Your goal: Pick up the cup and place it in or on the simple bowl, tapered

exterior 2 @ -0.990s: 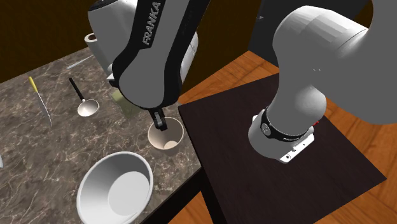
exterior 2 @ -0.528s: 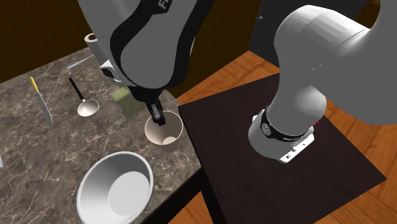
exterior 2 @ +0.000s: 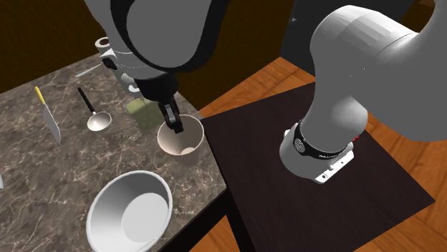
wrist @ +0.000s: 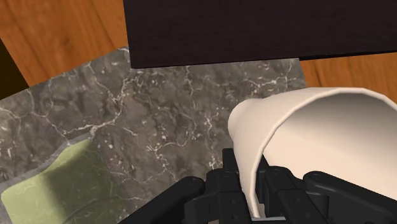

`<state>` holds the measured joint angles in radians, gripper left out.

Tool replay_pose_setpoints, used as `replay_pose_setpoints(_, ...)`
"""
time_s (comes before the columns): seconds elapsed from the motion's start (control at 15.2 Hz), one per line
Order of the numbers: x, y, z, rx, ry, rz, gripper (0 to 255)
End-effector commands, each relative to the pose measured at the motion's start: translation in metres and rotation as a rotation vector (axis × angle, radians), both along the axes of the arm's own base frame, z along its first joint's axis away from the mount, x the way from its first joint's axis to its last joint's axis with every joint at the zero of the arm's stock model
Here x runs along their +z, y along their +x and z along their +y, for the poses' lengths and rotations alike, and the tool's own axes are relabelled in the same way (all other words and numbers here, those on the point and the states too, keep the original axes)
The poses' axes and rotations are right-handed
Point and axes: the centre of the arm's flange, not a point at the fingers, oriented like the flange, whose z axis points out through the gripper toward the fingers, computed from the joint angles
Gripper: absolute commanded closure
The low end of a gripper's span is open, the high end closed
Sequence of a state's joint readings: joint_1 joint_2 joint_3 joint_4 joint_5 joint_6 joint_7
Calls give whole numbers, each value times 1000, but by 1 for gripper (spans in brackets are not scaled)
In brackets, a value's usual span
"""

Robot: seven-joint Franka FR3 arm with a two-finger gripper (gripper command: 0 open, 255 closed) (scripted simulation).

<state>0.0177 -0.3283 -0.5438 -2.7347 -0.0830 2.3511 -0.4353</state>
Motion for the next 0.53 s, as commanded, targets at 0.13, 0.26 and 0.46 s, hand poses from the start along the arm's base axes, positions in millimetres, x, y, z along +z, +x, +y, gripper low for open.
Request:
replay_pose_setpoints(0.13, 21, 0, 0, 0, 0, 1, 255)
replay_pose_setpoints(0.26, 32, 0, 0, 0, 0, 1, 255)
replay_pose_setpoints(0.46, 48, 0, 0, 0, 0, 1, 255)
